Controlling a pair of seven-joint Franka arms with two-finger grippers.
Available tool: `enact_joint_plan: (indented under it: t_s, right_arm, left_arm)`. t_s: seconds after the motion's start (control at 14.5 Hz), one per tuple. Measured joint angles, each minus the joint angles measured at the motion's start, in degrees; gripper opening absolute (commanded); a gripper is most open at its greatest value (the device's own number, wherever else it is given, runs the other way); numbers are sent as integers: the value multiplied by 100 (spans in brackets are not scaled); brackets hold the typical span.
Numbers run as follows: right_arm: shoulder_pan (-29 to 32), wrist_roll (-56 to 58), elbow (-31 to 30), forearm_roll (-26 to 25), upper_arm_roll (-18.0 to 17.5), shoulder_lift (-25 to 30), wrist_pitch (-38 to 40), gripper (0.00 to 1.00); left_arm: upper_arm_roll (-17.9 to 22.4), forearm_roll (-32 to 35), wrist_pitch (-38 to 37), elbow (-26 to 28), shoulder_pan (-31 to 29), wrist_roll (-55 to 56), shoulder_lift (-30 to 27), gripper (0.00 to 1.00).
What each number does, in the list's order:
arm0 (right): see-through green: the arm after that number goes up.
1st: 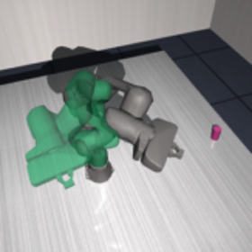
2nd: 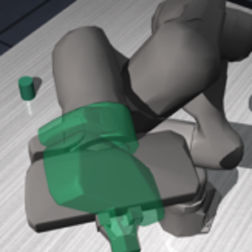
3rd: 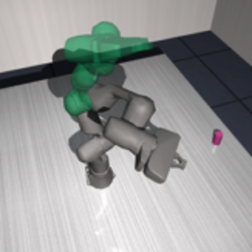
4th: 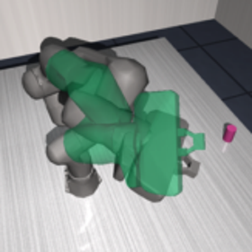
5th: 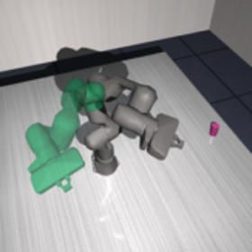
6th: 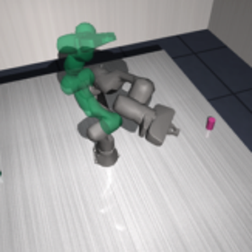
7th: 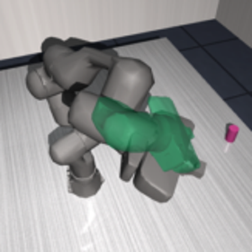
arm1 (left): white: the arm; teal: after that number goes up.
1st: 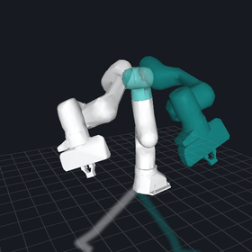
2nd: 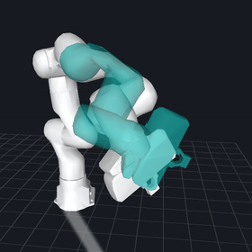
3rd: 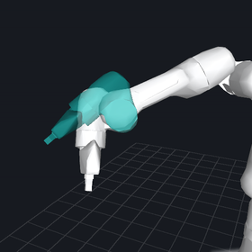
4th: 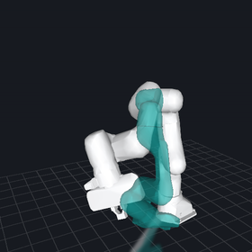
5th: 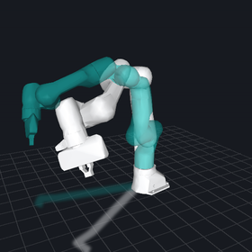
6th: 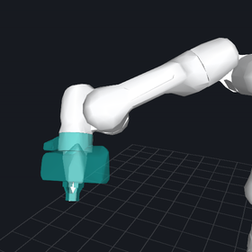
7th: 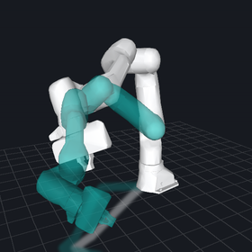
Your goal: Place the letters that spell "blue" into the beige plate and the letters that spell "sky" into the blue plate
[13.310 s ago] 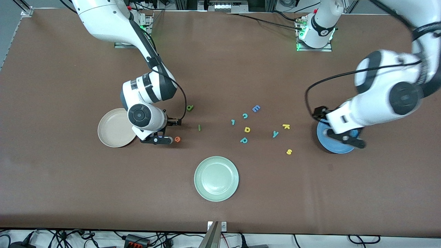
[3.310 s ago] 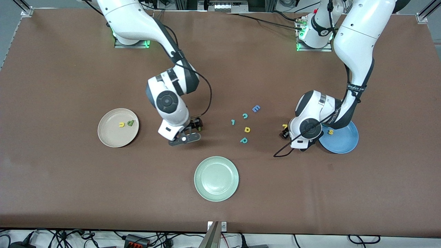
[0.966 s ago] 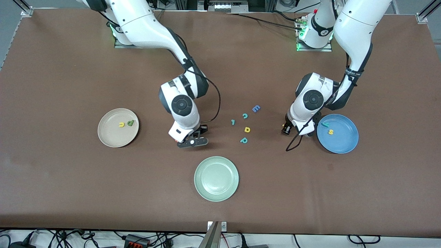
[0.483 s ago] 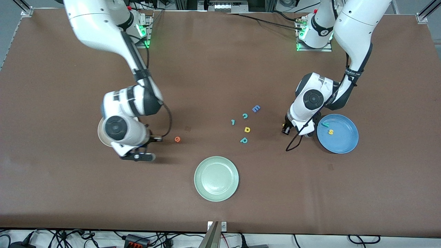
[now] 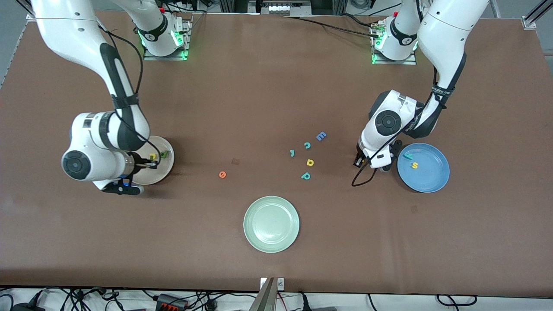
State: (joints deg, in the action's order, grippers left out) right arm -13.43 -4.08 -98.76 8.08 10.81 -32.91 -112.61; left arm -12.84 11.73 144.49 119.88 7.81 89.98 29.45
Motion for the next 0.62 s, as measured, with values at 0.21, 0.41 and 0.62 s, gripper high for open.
enact_joint_plan:
  t_s: [0.21,0.41,0.62]
  right_arm:
    - [180,262,-316,0,-1,47,-72,2]
    - [272,472,-477,-2,-2,47,-223,4]
    - [343,573,-536,-5,-1,45,-341,100]
  left_arm:
    - [0,60,-88,-25,-1,-3,1,9]
    - [4,276,-679,-221,-10,-80,2,8]
    - [15,306,-1679,-637,-42,-828,1,8]
